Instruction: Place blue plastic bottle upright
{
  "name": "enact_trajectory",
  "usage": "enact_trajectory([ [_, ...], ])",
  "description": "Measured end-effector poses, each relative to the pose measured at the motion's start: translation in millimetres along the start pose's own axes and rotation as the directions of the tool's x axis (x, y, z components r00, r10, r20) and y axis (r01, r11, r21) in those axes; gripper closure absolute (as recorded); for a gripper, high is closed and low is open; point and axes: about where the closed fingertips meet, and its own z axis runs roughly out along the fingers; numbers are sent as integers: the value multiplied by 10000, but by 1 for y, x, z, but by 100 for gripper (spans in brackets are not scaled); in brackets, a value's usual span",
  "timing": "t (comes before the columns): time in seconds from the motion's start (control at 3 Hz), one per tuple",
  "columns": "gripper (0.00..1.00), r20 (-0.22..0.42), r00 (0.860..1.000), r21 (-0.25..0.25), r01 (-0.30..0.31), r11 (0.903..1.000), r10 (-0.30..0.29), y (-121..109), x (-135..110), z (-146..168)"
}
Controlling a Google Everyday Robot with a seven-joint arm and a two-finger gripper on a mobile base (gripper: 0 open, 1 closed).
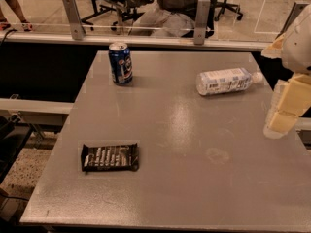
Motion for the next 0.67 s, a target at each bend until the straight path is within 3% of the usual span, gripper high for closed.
enact_trajectory([
  [0.33, 0, 1, 10000, 0, 0, 10000, 0, 0, 0, 0],
  [0.67, 0, 234, 9997, -140, 70, 9999, -67, -16, -2, 12],
])
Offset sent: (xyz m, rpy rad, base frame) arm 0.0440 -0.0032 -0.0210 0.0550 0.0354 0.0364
